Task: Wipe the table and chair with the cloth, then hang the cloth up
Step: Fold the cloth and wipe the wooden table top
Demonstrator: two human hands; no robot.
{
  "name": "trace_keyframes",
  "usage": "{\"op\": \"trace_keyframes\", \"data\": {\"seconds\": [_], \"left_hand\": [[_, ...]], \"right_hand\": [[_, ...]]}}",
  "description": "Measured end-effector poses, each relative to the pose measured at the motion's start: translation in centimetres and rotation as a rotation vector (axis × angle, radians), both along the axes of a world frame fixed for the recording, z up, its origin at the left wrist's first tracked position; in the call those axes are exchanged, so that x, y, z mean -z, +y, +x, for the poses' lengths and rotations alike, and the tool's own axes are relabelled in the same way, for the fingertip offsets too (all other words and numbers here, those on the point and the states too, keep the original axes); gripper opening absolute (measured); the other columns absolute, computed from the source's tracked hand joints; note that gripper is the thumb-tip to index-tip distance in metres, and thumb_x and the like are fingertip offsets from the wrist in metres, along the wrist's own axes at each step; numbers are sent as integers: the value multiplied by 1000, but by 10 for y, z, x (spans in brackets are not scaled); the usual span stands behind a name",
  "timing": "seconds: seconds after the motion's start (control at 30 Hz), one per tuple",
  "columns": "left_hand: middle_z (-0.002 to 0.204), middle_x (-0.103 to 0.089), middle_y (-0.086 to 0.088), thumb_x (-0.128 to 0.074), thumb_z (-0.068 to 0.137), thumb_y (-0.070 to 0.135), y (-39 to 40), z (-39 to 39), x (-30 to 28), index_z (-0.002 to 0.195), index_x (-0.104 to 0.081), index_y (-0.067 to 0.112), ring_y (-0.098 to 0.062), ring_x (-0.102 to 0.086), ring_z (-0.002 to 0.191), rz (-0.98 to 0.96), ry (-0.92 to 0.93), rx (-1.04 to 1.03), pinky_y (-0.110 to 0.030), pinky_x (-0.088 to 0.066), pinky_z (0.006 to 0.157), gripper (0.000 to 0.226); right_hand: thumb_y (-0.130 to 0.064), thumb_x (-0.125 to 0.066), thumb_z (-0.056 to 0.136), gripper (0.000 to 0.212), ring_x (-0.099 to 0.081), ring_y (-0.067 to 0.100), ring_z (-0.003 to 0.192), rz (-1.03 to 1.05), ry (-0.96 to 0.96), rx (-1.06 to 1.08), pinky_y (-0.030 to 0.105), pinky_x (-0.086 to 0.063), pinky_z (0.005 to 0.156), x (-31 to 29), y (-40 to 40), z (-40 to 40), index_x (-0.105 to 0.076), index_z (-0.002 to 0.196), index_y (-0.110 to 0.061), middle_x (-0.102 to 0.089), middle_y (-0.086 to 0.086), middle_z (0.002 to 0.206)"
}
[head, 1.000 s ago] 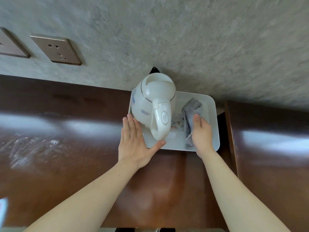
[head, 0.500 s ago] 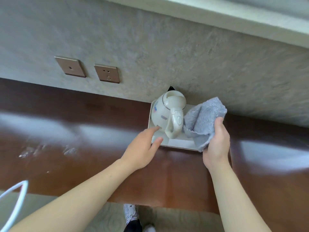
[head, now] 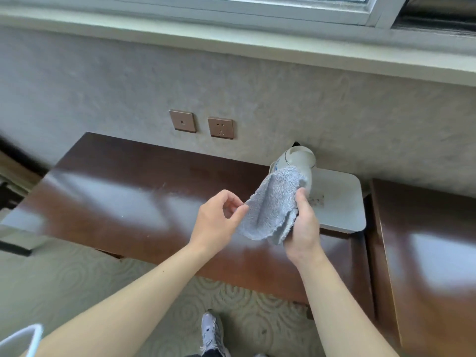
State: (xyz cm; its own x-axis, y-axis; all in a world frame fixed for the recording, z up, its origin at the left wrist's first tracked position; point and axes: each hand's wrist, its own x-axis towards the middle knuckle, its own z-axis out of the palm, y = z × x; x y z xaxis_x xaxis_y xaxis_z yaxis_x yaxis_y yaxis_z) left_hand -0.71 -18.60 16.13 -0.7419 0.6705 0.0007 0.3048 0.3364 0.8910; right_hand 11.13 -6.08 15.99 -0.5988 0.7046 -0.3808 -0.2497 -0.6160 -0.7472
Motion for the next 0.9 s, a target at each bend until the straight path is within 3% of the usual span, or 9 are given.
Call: {"op": "trace_keyframes", "data": {"seconds": [0.1, 0.23, 0.27, 0.4, 0.5, 0.63, 0.77, 0.83, 0.9], "left_hand": [[77, -68, 18, -75, 89, 21, -20, -9, -9, 79, -64, 26, 2, -60, 68, 52, -35, 93, -11, -46, 68, 15], [92, -71, 10, -70, 92, 30, -42, -27, -1, 89, -68, 26, -8, -66, 89, 54, -121, 298, -24, -52, 85, 5], [96, -71, 9, -65, 93, 35, -50, -36, 4, 94, -69, 24, -8, -66, 93, 46, -142, 316, -25, -51, 86, 11], [108, -72, 20, -50, 98, 44, -93, -86, 36, 110, -68, 28, 2, -65, 105, 28, -215, 408, -15, -46, 89, 27], [102, -66, 28, -45, 99, 48, -127, -135, 68, 112, -66, 35, 6, -62, 96, -57, -64, 487, -13, -44, 81, 28], [111, -60, 32, -40, 98, 55, -173, -218, 120, 119, -62, 37, 5, -53, 111, -248, 89, 438, -18, -42, 92, 36], [140, -57, 9, -39, 97, 58, -206, -296, 169, 135, -59, 22, -10, -48, 134, -407, 234, 332, -21, -33, 109, 56], [153, -47, 2, -32, 93, 65, -214, -326, 186, 143, -52, 18, -14, -36, 146, -463, 257, 277, -28, -26, 117, 72], [162, -34, -1, -29, 90, 70, -216, -350, 203, 151, -43, 19, -16, -22, 153, -502, 281, 235, -33, -20, 121, 80]], "right_hand": [[-49, -36, 104, 58, -61, 35, 121, -60, 2, -73, 53, -46, 105, 6, -32, -18, -60, 132, -5, -64, 23, 129], [-61, -46, 93, 69, -66, 33, 113, -233, 71, -147, 43, -57, 89, 16, -75, -57, -66, 126, -4, -67, 21, 123], [-61, -47, 93, 68, -67, 32, 110, -267, 80, -149, 42, -57, 88, 21, -83, -67, -68, 124, -5, -68, 19, 121], [-41, -59, 92, 49, -67, 33, 110, -360, 13, -150, 45, -53, 99, 51, -109, -104, -71, 118, -2, -69, 20, 118], [-21, -56, 95, 45, -58, 42, 123, -377, -110, -86, 58, -39, 110, 84, -128, -137, -58, 132, 4, -61, 28, 131], [-14, -52, 100, 32, -68, 35, 110, -364, -255, 159, 54, -49, 98, 120, -140, -179, -60, 129, -1, -69, 20, 121], [-20, -51, 103, 34, -68, 27, 111, -333, -274, 339, 50, -51, 96, 142, -136, -203, -58, 133, -7, -70, 12, 124], [-24, -49, 104, 35, -67, 26, 113, -263, -301, 375, 50, -49, 100, 149, -131, -212, -57, 134, -9, -69, 10, 125], [-29, -50, 104, 30, -72, 21, 104, -183, -330, 399, 45, -53, 93, 151, -123, -220, -61, 127, -14, -74, 3, 115]]}}
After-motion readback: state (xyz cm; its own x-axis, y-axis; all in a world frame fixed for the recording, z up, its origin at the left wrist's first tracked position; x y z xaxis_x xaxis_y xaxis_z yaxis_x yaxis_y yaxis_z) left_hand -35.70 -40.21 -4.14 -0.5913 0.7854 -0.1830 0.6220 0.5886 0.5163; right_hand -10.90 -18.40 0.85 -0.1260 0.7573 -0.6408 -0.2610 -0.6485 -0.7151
